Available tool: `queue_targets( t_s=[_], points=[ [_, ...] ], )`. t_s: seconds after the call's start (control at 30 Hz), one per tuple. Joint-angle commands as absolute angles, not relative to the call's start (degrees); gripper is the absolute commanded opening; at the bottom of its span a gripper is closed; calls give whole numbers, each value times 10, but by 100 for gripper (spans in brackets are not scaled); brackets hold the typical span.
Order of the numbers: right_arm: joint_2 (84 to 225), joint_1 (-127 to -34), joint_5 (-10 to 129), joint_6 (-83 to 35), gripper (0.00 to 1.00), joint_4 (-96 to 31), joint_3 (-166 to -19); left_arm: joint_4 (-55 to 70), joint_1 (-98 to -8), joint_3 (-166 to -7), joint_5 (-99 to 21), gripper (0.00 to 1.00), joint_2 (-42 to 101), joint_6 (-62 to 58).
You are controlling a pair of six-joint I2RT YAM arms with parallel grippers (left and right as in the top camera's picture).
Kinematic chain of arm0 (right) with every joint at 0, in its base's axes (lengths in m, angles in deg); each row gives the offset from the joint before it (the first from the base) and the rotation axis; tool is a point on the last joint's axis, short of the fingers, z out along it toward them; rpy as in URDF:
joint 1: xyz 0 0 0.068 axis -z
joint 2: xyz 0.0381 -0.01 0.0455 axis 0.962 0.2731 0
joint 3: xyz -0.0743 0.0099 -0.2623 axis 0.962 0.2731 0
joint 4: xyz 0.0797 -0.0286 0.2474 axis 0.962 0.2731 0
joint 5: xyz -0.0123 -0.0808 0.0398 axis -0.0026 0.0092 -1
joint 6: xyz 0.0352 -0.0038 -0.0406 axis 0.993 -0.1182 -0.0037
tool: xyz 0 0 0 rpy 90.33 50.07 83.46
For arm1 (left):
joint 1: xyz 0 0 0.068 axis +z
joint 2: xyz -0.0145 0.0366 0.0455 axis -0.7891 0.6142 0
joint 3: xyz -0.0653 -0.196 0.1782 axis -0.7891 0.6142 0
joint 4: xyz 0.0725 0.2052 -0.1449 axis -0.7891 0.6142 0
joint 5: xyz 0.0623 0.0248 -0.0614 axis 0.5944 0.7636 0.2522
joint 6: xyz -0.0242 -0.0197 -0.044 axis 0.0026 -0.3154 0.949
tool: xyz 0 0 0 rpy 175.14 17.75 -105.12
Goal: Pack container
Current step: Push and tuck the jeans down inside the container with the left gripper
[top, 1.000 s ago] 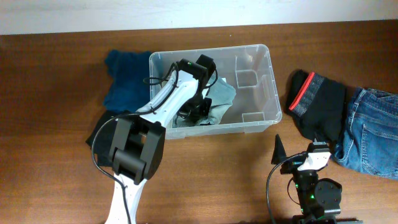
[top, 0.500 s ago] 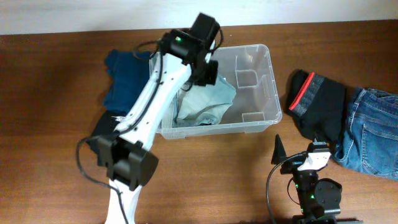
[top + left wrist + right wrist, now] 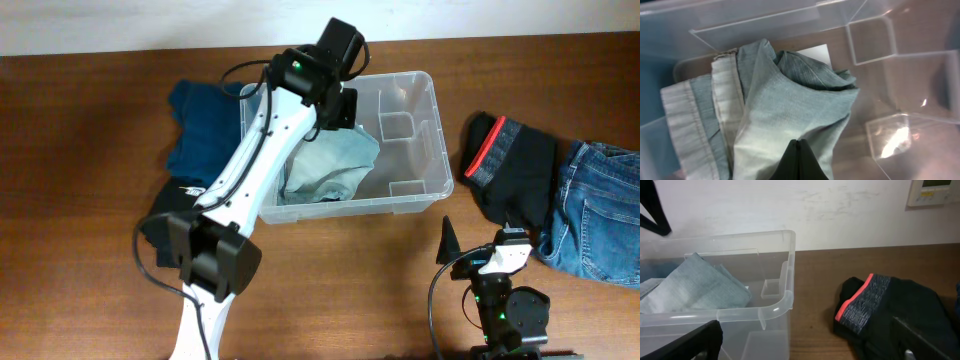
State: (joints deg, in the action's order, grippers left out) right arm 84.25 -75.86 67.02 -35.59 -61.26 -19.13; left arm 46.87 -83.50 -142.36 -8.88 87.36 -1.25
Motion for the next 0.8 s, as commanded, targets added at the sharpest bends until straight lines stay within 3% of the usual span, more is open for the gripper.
queue_targets(
  t_s=[0.0, 0.4, 0.77],
  points=[
    [839, -760, 665, -360, 98, -610, -189, 458, -837, -1421, -80, 0, 903, -5],
    [839, -760, 665, -360, 98, -610, -189, 433, -839, -1421, -97, 0, 944, -6],
    [839, -760, 665, -360, 98, -610, -189, 453, -853, -1421, -145, 0, 956, -87]
  ],
)
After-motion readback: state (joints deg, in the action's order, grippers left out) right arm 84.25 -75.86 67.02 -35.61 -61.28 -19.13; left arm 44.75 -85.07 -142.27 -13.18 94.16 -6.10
